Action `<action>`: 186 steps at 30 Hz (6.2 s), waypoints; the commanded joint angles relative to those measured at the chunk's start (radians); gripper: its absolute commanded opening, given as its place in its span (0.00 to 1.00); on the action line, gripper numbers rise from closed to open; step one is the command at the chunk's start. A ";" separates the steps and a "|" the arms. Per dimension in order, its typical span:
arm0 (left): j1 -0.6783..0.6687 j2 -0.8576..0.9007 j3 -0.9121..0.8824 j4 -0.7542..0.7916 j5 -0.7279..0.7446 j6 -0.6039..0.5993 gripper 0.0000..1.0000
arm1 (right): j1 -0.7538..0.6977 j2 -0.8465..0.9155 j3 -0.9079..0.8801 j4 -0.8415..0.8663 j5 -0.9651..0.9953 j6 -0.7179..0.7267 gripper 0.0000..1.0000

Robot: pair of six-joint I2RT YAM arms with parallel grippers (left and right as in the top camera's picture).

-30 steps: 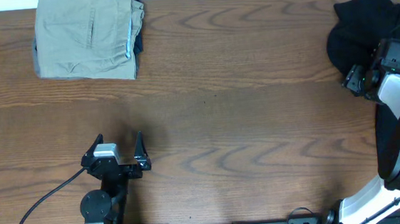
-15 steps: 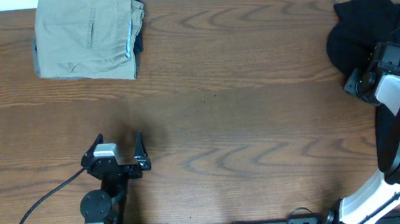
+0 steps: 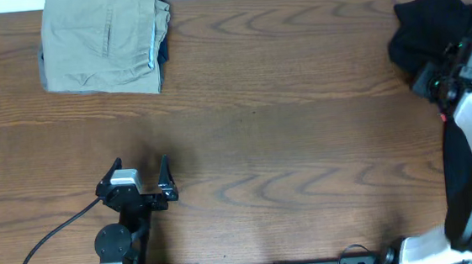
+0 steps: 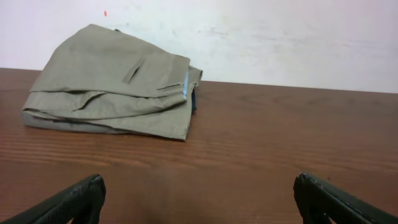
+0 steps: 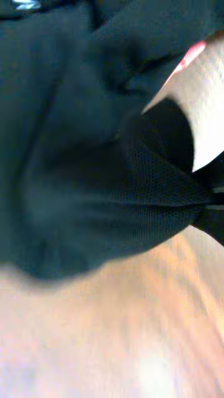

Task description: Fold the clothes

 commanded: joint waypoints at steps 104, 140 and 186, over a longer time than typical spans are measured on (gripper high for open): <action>0.005 -0.007 -0.019 -0.029 0.008 0.010 0.98 | 0.854 0.306 0.109 -0.085 0.478 -0.203 0.01; 0.005 -0.007 -0.019 -0.029 0.007 0.010 0.98 | 0.521 0.324 0.337 0.629 0.608 -0.150 0.99; 0.005 -0.006 -0.019 -0.029 0.007 0.010 0.98 | 0.766 -0.267 0.366 -1.032 -0.187 -0.156 0.99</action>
